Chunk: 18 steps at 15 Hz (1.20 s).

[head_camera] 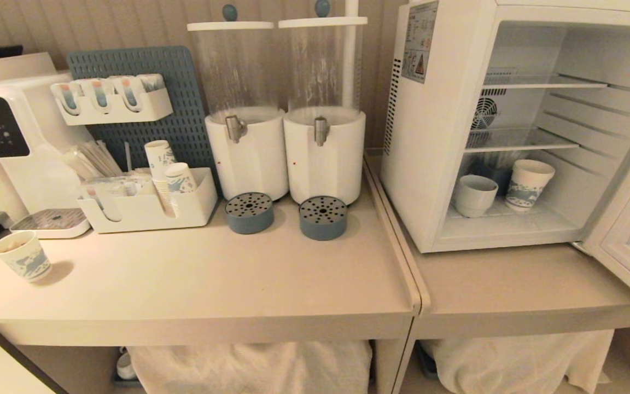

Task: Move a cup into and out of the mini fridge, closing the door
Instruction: Take the ceramic cup out of the freezer

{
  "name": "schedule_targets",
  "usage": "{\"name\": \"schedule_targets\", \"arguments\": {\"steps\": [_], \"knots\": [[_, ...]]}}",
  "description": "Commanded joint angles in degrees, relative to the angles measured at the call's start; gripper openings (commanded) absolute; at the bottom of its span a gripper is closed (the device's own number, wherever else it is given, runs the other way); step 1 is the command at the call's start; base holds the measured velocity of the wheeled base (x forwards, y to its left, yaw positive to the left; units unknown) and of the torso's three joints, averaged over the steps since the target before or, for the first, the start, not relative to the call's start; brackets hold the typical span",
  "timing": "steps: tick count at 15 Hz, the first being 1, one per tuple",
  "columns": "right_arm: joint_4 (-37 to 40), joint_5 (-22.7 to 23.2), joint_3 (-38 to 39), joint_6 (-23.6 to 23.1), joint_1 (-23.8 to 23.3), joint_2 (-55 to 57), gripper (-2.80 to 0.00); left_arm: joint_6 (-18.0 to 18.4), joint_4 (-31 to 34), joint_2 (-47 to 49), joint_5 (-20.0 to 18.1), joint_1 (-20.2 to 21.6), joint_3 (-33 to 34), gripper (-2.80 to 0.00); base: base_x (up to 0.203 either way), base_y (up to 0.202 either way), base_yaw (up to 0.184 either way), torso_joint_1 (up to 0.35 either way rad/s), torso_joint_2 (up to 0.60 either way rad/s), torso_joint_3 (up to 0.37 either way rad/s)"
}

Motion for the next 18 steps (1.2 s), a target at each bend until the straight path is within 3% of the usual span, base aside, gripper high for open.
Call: {"name": "schedule_targets", "arguments": {"steps": [1, 3, 5, 9, 13, 18], "knots": [[-0.1, 0.1, -0.5, 0.0, 0.0, 0.0, -2.8, 0.0, 0.0, 0.0, 0.0, -0.1, 0.0, -2.8, 0.0, 0.0, 0.0, 0.0, 0.0, 0.0], [1.1, 0.1, -5.8, 0.2, 0.0, 0.0, -2.8, -0.2, 0.0, 0.0, 0.0, 0.0, 0.0, -2.8, 0.0, 0.0, 0.0, 0.0, 0.0, 0.0], [6.9, 0.8, -14.5, 0.2, 0.0, 0.8, -2.8, -0.3, 0.0, 0.0, 0.0, 0.0, 0.0, -2.8, 0.0, 0.0, 0.0, 0.0, 0.0, 0.0], [17.6, 2.8, -32.8, 0.4, -0.2, 11.6, -2.8, -0.4, 0.0, 0.0, 0.0, 0.0, 0.0, -2.8, 0.0, 0.0, 0.0, 0.0, 0.0, 0.0], [18.6, 1.1, -37.7, 3.2, -1.0, 26.3, -2.8, -0.4, 0.0, 0.0, 0.1, -0.1, 0.0, -2.8, 0.0, 0.0, 0.0, 0.0, 0.0, 0.0], [13.5, 0.1, -38.8, 5.3, -1.1, 41.1, -2.8, -0.5, 0.0, 0.0, 0.1, 0.0, 0.0, -2.8, 0.0, 0.0, 0.0, 0.0, 0.0, 0.0]]}}
